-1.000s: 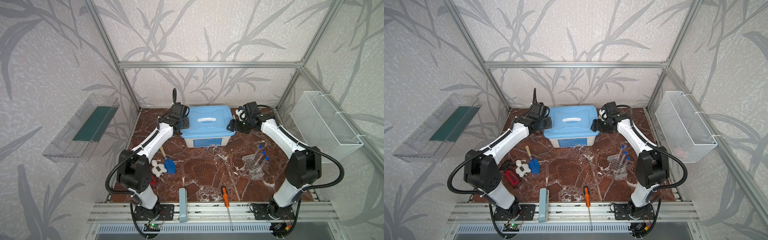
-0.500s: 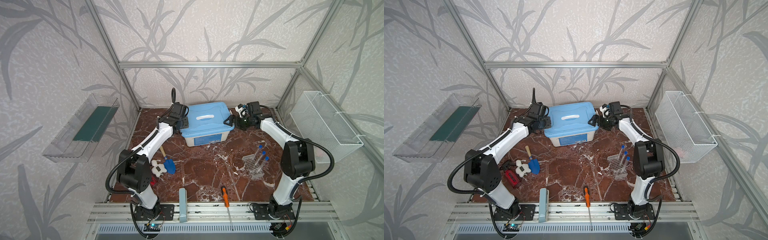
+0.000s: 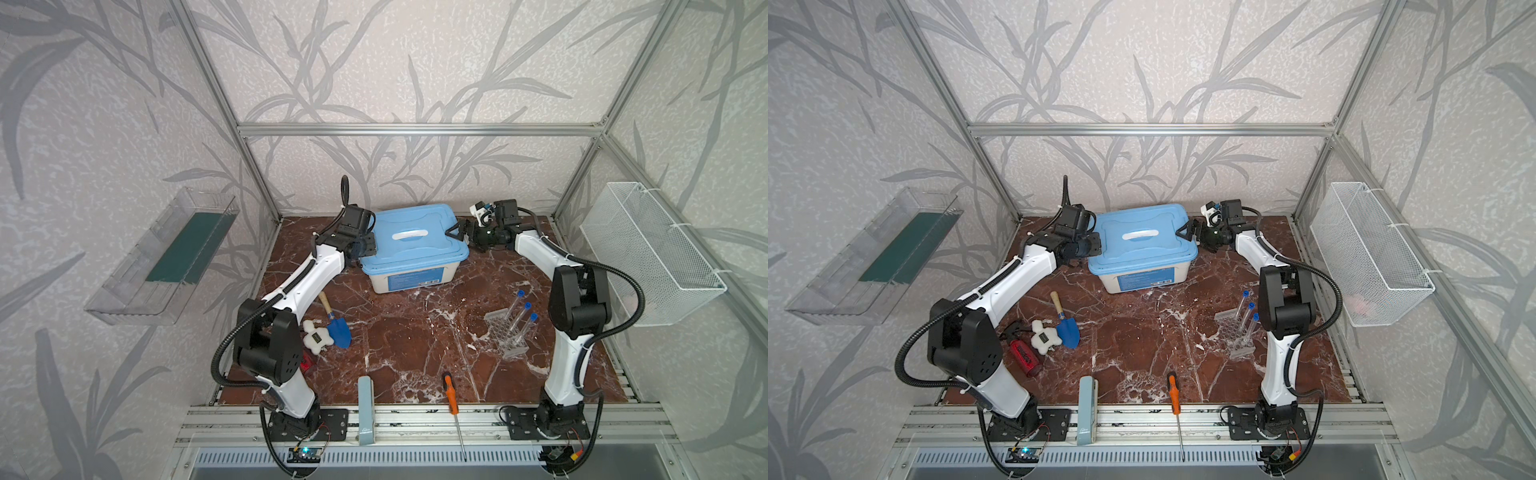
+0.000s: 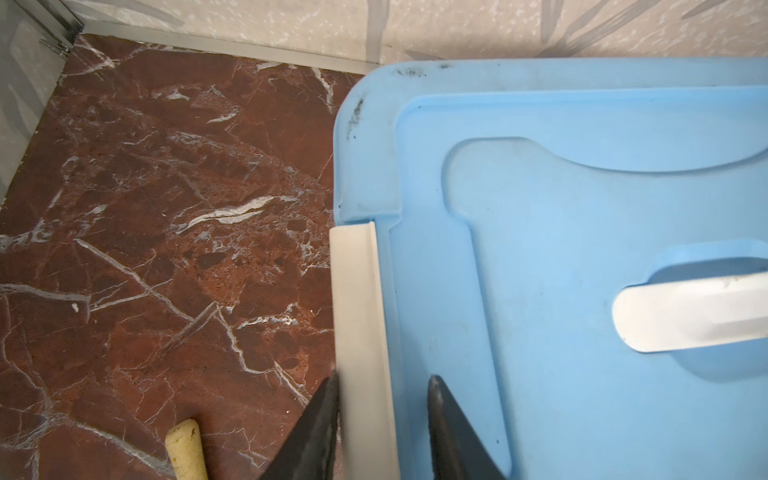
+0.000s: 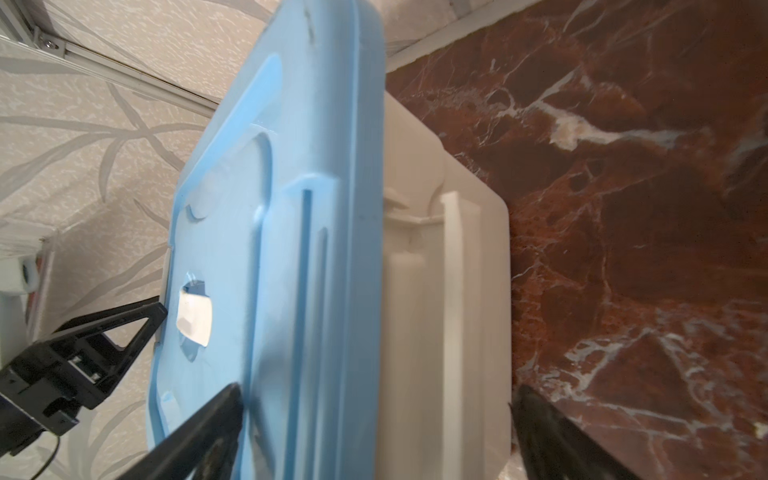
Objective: Organize the chemistry lab equipment
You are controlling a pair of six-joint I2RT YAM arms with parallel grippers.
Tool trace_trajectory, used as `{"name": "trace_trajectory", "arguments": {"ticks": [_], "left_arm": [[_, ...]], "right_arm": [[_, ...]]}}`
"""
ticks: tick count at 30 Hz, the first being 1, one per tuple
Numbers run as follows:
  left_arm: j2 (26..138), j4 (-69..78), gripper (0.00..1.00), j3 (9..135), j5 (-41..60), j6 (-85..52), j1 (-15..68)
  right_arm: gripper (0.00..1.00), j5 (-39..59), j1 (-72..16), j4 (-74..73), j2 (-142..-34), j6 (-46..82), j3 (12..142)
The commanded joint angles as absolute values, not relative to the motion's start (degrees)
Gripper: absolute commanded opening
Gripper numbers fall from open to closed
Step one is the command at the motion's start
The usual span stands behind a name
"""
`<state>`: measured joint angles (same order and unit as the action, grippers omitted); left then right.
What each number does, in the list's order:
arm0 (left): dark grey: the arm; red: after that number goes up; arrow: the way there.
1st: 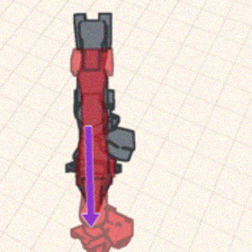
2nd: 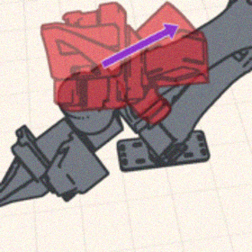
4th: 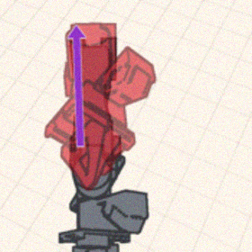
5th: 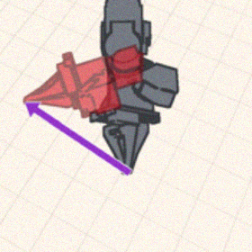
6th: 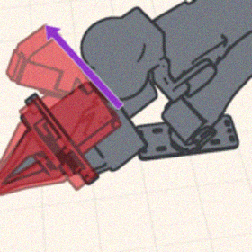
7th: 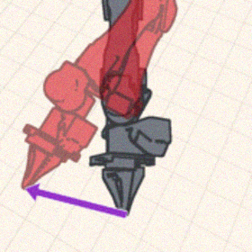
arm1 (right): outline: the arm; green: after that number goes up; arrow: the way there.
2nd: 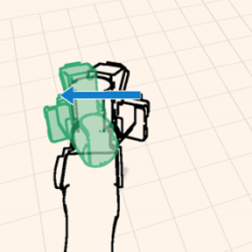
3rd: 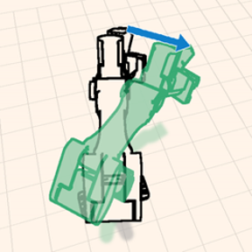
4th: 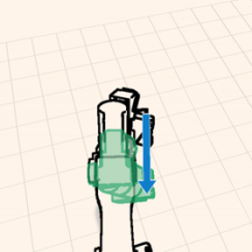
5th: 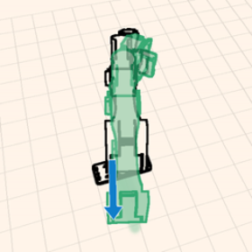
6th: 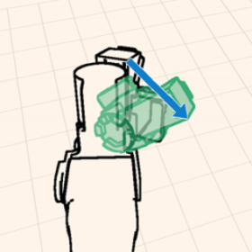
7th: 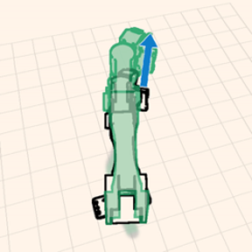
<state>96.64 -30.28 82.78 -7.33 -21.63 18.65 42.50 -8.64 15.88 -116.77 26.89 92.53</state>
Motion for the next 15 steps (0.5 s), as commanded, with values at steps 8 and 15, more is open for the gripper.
{"name": "trace_trajectory", "arguments": {"ticks": [8, 15], "left_arm": [[98.7, -36.3, 0.37, 80.7, -4.5, -21.8, 18.5], [98.4, -35.4, 0.37, 80.6, -1.9, -21.8, 18.5]], "right_arm": [[0.77, 39.6, -11.7, 23.6, -110.1, 18.6, 93.3], [0.66, 31.7, -16.5, 29.4, -105.9, 12.0, 91.6]]}}
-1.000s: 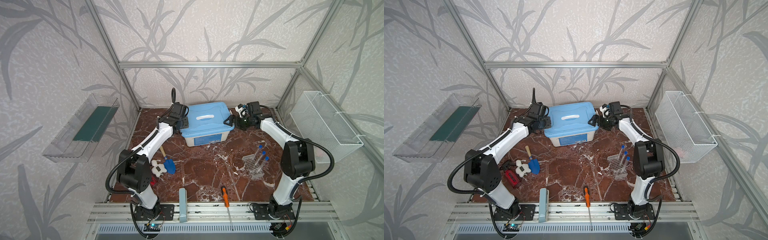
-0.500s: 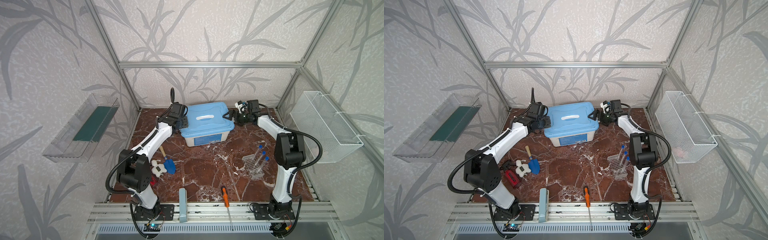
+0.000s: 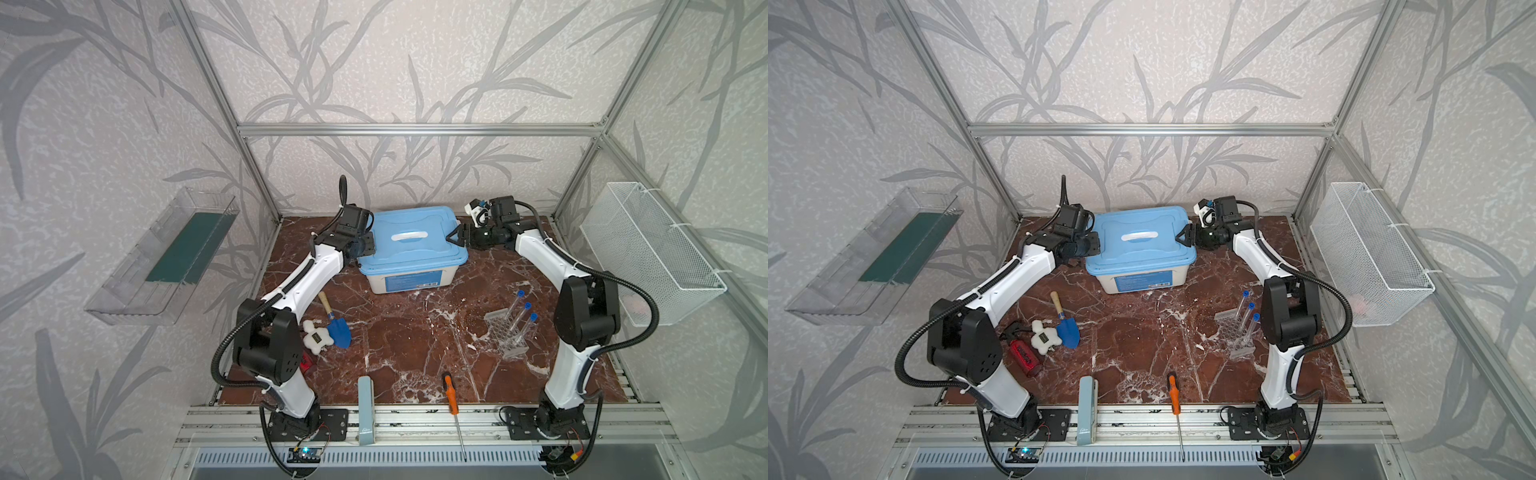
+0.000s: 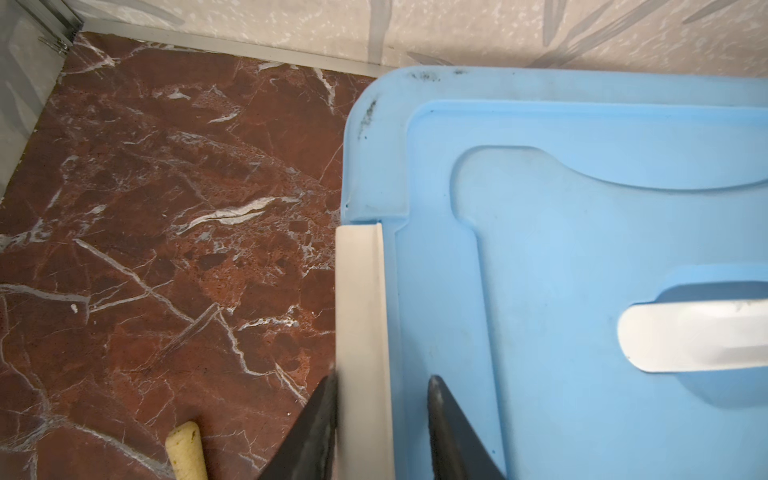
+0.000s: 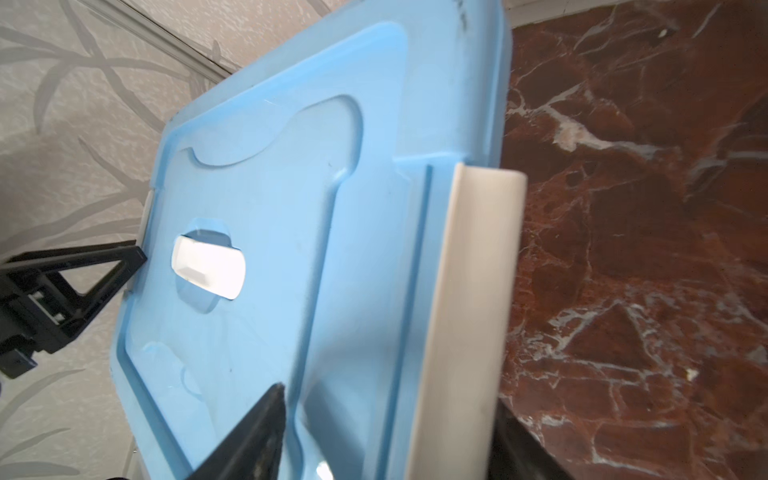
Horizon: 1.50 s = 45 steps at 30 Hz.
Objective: Organize the chemistry lab equipment
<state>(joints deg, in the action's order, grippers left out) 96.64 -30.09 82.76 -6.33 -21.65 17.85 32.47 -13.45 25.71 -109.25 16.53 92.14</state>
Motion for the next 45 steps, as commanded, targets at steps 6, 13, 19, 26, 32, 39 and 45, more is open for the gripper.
{"name": "trace_trajectory", "arguments": {"ticks": [6, 13, 19, 26, 32, 39, 45], "left_arm": [[98.3, -33.5, 0.37, 79.6, 0.8, -22.5, 18.6], [99.7, -32.9, 0.37, 80.4, 2.6, -23.6, 20.7], [98.8, -32.9, 0.38, 80.9, 1.3, -24.4, 20.3], [95.2, -32.7, 0.54, 81.4, -0.1, -24.8, 16.9], [89.2, -33.6, 0.76, 81.2, -1.1, -24.8, 13.9], [76.9, -27.3, 0.9, 70.0, 1.0, -25.6, 8.4], [71.3, -21.8, 0.99, 58.0, -2.8, -28.1, 3.9]], "right_arm": [[0.59, 29.3, -18.5, 31.8, -106.4, 10.4, 91.3], [0.55, 23.9, -23.7, 34.4, -108.4, 8.0, 92.9], [0.57, 17.3, -23.0, 40.2, -109.4, 9.2, 97.1], [0.71, 15.7, -18.1, 40.1, -103.6, 12.3, 94.9], [0.8, 12.5, -16.4, 39.8, -95.4, 12.0, 92.1], [0.96, 3.2, -13.9, 36.2, -81.4, 11.4, 81.4], [0.99, -1.6, -4.3, 33.5, -75.7, 16.0, 70.0]]}}
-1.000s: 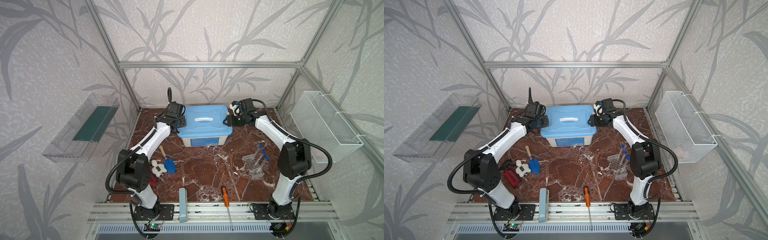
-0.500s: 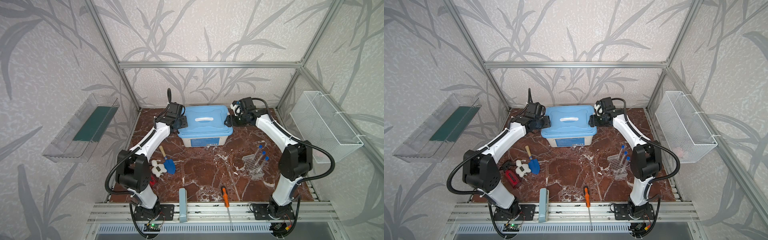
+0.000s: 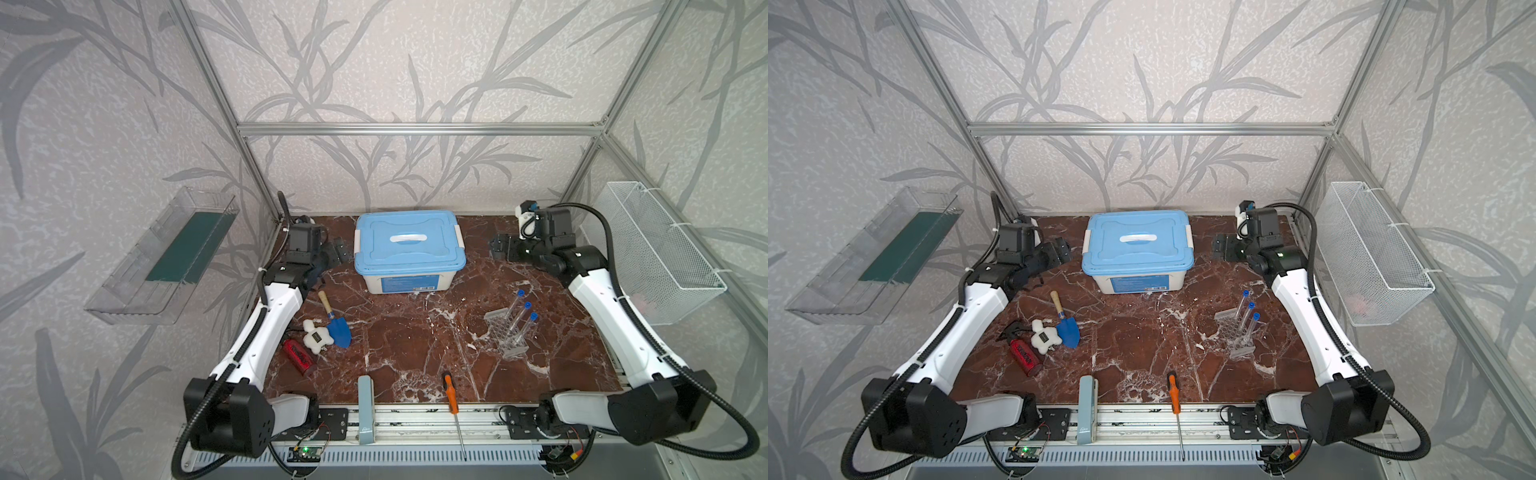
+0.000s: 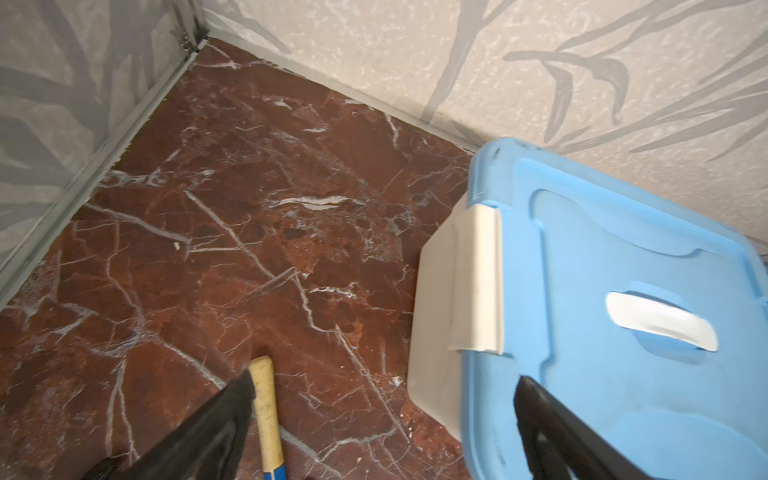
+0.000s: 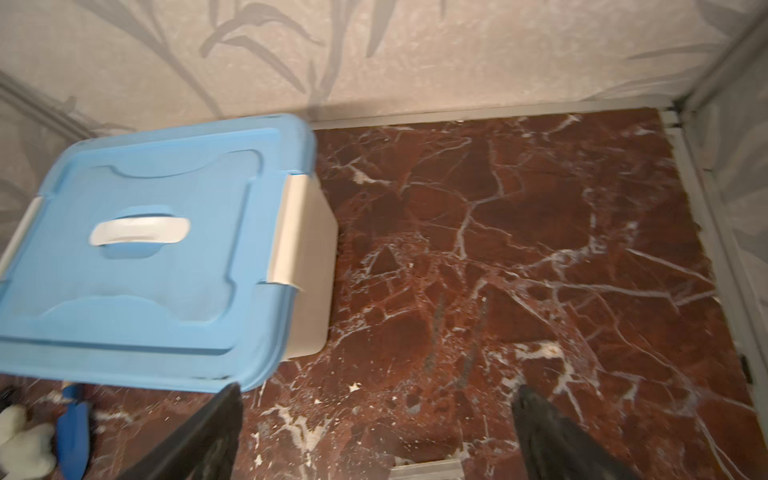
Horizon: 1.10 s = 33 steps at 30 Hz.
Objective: Organize the chemistry lab equipment
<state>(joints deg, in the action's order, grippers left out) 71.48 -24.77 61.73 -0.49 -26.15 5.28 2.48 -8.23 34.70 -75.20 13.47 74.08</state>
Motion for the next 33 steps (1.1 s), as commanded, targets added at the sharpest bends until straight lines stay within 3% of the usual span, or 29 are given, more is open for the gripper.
{"name": "trace_trajectory", "arguments": {"ticks": [1, 6, 10, 14, 19, 23, 28, 33], "left_arm": [[71.4, -21.4, 0.99, 57.0, -3.4, -28.6, 3.3], [72.3, -17.8, 0.99, 52.9, -9.8, -28.3, 2.7], [75.0, -17.1, 1.0, 52.9, -24.5, -21.9, 1.6], [78.3, -17.1, 0.99, 52.8, -26.4, -21.3, -0.4], [79.3, -5.2, 0.99, 46.5, -23.0, -16.4, -0.6], [80.5, 6.5, 0.93, 41.1, -21.7, -11.2, -1.5], [82.5, 20.6, 0.93, 35.0, -12.8, -11.1, -4.5], [86.5, 28.3, 0.93, 33.1, -10.6, -9.1, -5.2]], "right_arm": [[0.99, -1.4, -2.6, 33.0, -75.8, 16.7, 68.8], [0.99, -1.9, 1.5, 24.3, -77.4, 15.3, 61.6], [0.99, -5.9, 2.5, 18.8, -80.1, 14.1, 58.1], [0.99, -4.5, 4.5, 18.0, -84.2, 15.3, 58.2], [0.99, -4.2, 4.8, 14.0, -88.8, 14.5, 58.0], [0.99, -3.0, 4.8, 6.7, -90.2, 14.7, 54.6], [0.99, -1.3, 4.7, -9.2, -88.3, 12.8, 45.4], [0.99, -0.1, 4.7, -12.9, -86.0, 10.0, 42.7]]}}
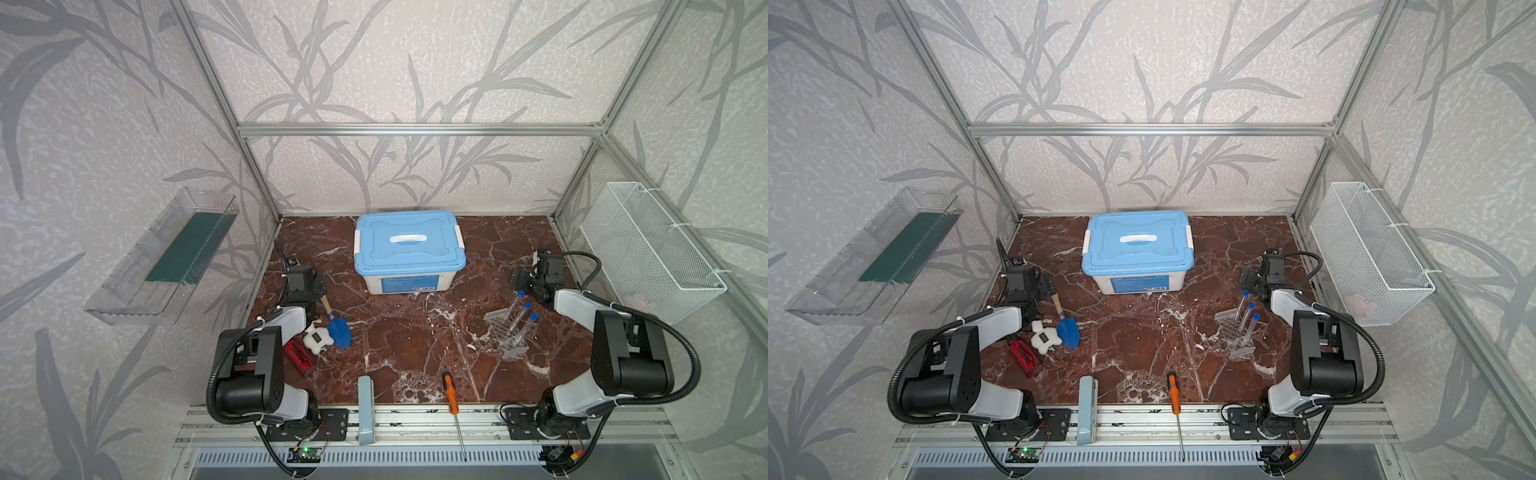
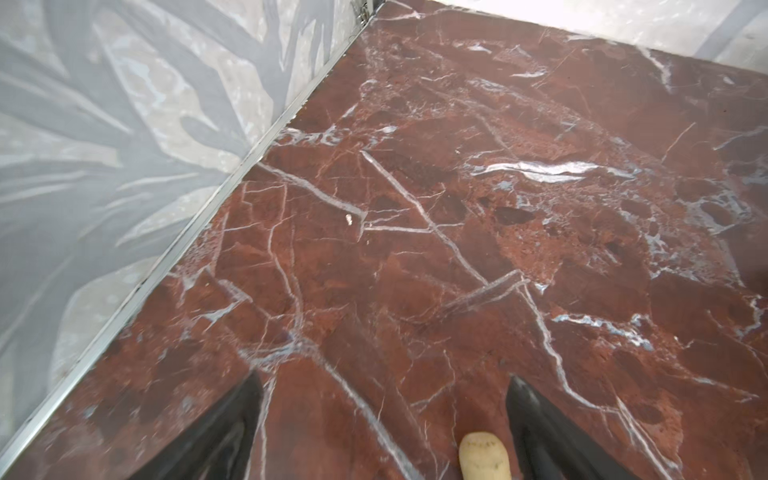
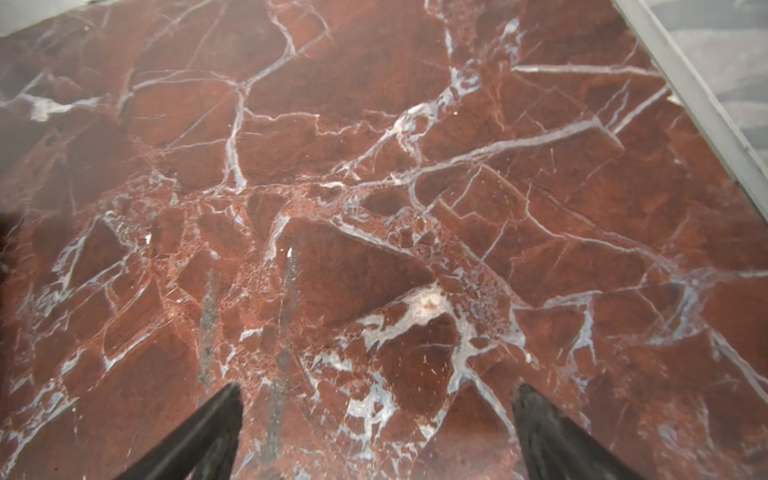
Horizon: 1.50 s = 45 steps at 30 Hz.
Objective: Organize the chemistry lab equipment
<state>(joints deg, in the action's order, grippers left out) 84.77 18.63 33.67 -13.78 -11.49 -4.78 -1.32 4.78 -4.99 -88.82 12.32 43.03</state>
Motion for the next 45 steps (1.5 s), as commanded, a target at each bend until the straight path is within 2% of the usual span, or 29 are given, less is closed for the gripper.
{"name": "trace_trajectory", "arguments": {"ticks": [1, 8, 14, 18, 26, 30, 31, 34, 37, 39, 45], "left_arm": [[86.7, 27.5, 0.93, 33.6, -10.1, -9.2, -5.3], [87.2, 30.3, 0.94, 32.6, -6.3, -8.4, -6.2], [85.8, 38.3, 0.95, 28.0, -0.9, -6.3, -6.2], [87.0, 39.7, 0.97, 28.1, 3.8, -4.0, -6.1], [87.1, 42.1, 0.99, 26.8, 5.7, -3.0, -6.1], [88.6, 52.1, 0.99, 21.8, 5.9, -2.1, -5.3], [90.2, 57.5, 0.99, 20.5, 6.7, -2.1, -5.3], [87.9, 48.7, 0.99, 22.6, 7.4, -1.4, -5.5], [90.0, 55.7, 0.99, 21.2, 7.3, -1.7, -5.5], [88.9, 51.4, 0.99, 22.0, 7.4, -1.4, -5.5], [89.4, 53.3, 0.99, 21.7, 4.2, -2.5, -5.4]], "right_arm": [[0.99, 0.0, 4.6, -13.5, -85.9, 9.6, 42.3], [0.99, 0.6, 2.3, -20.1, -85.9, 4.5, 37.8], [0.99, -3.8, -2.4, -31.8, -86.4, 0.7, 31.1], [0.99, -3.5, -3.0, -34.0, -85.6, -0.3, 29.5], [0.99, -1.6, -3.8, -44.6, -86.5, -2.0, 24.4], [0.99, -0.2, -4.0, -50.5, -88.7, -2.9, 22.4], [0.99, -0.2, -4.0, -51.2, -88.9, -2.8, 22.2], [0.99, -0.2, -4.0, -49.3, -88.4, -2.9, 22.7], [0.99, -0.3, -4.1, -49.3, -88.4, -2.9, 22.8], [0.99, -0.2, -4.0, -49.1, -88.3, -3.0, 22.9], [0.99, -0.3, -4.1, -49.2, -88.3, -3.1, 22.8]]}}
